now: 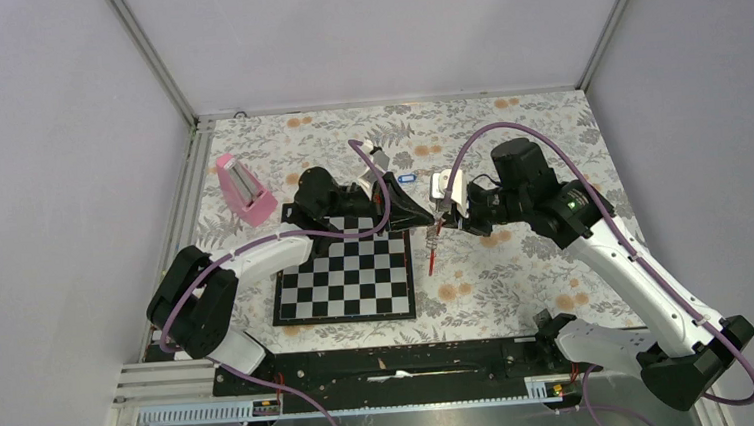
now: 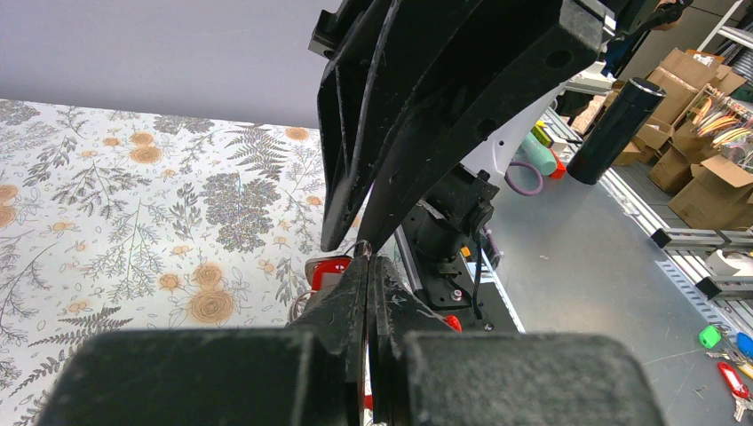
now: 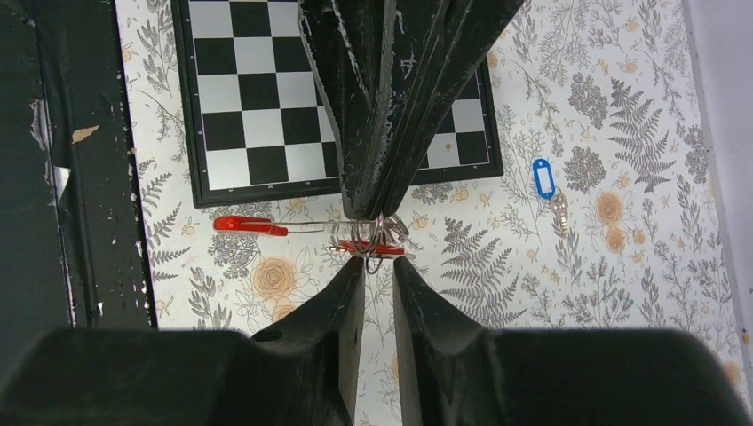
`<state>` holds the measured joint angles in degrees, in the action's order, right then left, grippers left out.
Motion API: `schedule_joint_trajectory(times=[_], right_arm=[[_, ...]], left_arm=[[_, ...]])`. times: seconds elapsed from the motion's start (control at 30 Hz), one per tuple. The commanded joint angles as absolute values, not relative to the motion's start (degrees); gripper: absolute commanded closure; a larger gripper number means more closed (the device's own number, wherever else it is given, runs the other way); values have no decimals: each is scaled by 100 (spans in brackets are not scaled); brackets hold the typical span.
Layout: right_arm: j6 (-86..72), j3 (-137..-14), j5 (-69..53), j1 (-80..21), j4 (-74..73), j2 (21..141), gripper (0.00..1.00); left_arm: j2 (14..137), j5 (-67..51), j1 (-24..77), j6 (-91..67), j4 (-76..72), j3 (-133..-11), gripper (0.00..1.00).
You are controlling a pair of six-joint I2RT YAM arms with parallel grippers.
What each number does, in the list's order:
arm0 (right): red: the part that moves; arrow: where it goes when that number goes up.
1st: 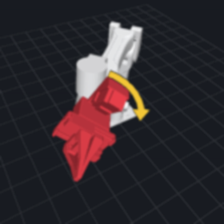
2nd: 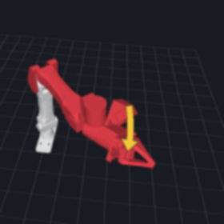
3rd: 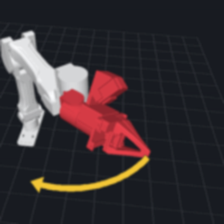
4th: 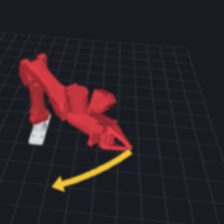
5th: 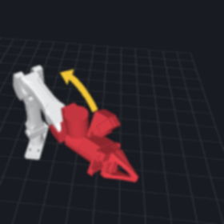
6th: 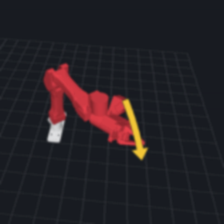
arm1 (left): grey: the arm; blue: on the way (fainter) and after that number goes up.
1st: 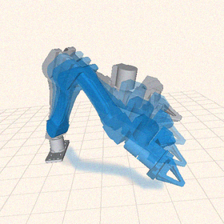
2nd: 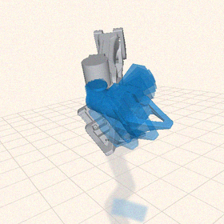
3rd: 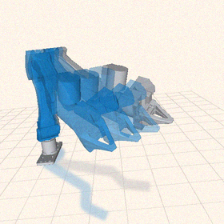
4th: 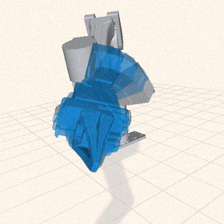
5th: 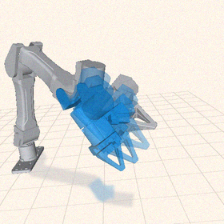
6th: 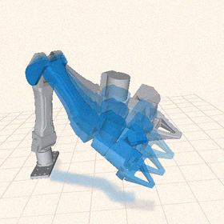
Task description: Put the keys on the keyring
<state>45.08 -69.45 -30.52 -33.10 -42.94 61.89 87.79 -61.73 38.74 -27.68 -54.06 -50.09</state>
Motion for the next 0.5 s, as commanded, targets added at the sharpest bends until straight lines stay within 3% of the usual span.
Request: schedule_joint_trajectory(times=[0.0, 0.47], right_arm=[[4605, -6914, -3259, -3290, -4116, 6171, 76], [4601, -6773, -3243, -3294, -4039, 6107, 92]], left_arm=[[8589, -6206, 3876, -2790, -5803, -4992, 100], [8569, -6168, 3875, -2801, -5796, -4992, 100]])
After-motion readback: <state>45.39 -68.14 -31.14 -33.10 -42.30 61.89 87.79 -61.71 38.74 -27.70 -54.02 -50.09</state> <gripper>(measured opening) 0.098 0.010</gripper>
